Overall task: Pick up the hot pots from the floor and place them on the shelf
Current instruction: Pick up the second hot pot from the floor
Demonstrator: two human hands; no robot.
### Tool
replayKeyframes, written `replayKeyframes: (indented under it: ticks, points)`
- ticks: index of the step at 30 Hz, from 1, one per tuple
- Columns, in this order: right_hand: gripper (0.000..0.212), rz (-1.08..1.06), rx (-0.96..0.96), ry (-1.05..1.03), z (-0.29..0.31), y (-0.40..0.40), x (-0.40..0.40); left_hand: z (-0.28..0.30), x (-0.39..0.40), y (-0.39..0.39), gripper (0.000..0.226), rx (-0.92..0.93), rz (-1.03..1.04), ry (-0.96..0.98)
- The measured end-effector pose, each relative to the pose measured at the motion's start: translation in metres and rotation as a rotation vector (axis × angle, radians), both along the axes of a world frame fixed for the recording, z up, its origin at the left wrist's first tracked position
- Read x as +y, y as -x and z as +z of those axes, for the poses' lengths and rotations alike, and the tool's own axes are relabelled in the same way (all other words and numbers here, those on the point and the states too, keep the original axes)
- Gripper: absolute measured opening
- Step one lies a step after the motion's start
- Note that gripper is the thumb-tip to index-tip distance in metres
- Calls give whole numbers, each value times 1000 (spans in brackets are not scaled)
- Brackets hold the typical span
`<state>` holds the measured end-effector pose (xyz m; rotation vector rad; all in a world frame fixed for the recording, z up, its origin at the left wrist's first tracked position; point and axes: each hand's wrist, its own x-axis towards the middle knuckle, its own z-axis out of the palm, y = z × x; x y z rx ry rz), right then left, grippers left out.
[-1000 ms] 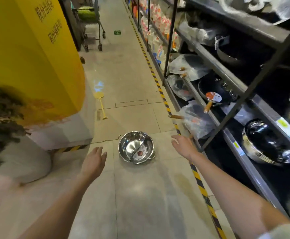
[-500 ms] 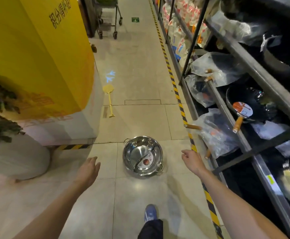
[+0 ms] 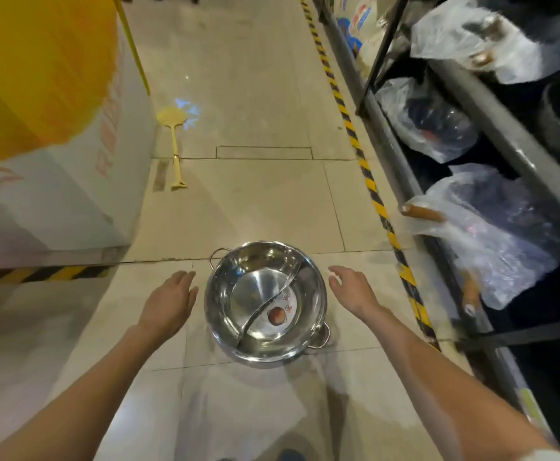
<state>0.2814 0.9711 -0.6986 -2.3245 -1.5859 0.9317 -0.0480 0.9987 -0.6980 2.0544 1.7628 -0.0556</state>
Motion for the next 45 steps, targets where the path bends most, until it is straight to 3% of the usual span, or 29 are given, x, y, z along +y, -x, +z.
replayKeyframes:
  ticks: [5,10,20,25,29,30,33,34,41,45]
  points:
    - [44,109,-109,6,-147,-11,16,-144,30,-5,41,44,-87,-80]
    - [54,134,-130,-111,-233,-20,28,-240,51,-3,46,-3,-59,-188]
    - [61,32,-2,-113,-274,-35,12,-267,34,-3,61,-79,55,2]
    - [64,-76,103,-216,-283,-39,19,-275,39,-10,47,-216,121,-38]
    - [55,-244,237,-275,-275,-40,19,-253,51,-16,37,-316,135,-2]
    - [56,-285,274,-276,-271,-42,19,-243,54,-19,44,-343,131,-2]
    - [60,-402,362,-270,-242,-52,12,-204,64,-30,99,-386,39,-23]
    - [61,-438,393,-274,-226,-55,7,-187,66,-33,108,-391,8,-13]
    - [54,-656,568,-350,-48,-82,-44,-13,84,-89,117,-376,-166,-3]
    - [47,-808,555,-379,61,-104,-96,99,76,-141,85,-365,-279,44]
